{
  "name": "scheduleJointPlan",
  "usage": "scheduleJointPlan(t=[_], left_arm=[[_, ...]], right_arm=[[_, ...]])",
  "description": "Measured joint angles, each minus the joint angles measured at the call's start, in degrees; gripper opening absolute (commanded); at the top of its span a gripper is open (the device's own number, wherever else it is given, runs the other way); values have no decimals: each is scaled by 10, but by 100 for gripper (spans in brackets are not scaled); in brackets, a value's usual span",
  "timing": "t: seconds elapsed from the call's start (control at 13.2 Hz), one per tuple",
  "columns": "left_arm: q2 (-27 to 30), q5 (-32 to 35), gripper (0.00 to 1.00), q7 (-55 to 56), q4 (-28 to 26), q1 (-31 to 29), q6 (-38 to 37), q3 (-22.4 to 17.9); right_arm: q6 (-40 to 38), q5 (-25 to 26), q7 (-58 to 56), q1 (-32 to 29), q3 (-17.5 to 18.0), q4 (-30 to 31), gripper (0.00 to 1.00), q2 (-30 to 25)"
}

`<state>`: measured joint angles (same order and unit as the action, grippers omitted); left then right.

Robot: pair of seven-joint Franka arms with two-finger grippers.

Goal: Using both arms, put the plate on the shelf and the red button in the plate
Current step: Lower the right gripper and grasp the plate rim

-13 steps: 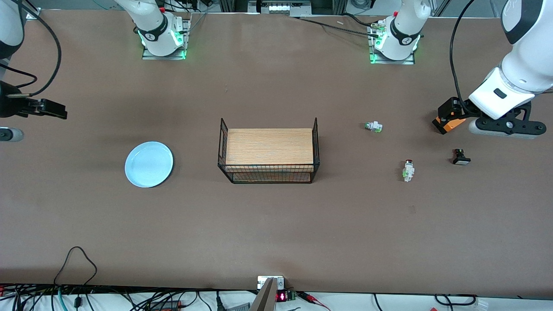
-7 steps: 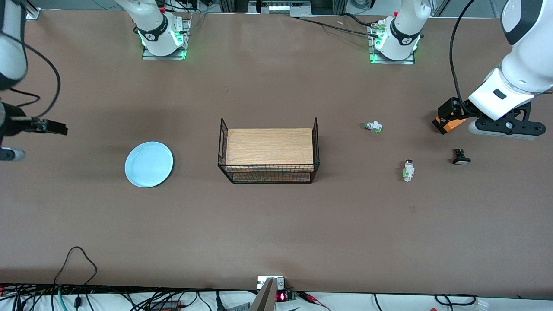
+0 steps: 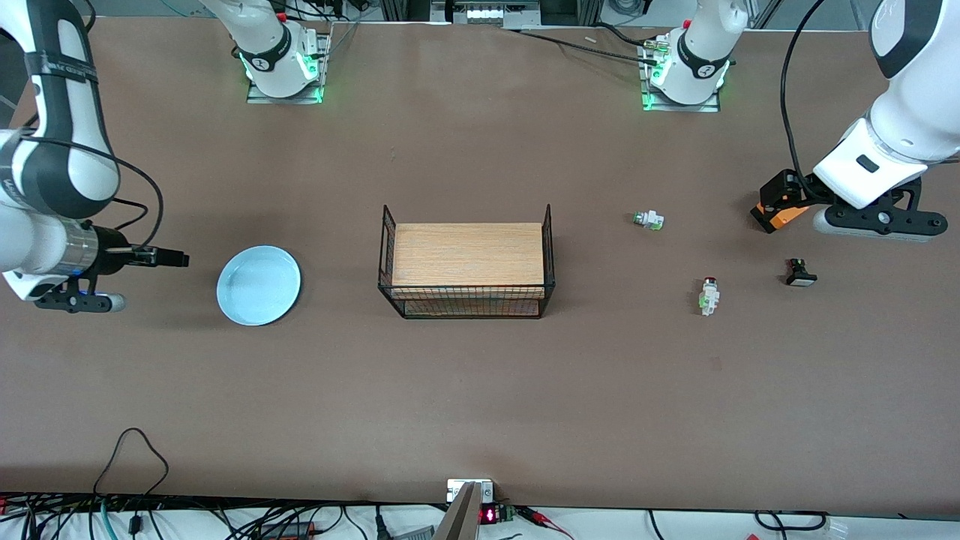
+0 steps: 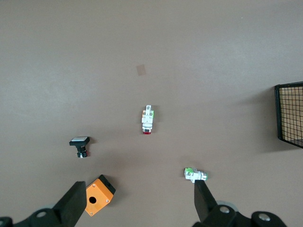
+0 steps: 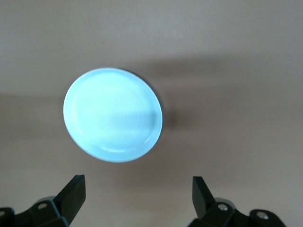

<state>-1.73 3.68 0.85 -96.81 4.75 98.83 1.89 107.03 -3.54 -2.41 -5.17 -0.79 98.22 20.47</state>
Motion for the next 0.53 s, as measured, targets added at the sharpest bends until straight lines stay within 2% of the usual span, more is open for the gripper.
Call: scheduleJointPlan(t=[0.53], left_arm=[[0,0,100,0,0,0,0,0]], right_arm=[[169,0,-12,-5,2,96,100,36]])
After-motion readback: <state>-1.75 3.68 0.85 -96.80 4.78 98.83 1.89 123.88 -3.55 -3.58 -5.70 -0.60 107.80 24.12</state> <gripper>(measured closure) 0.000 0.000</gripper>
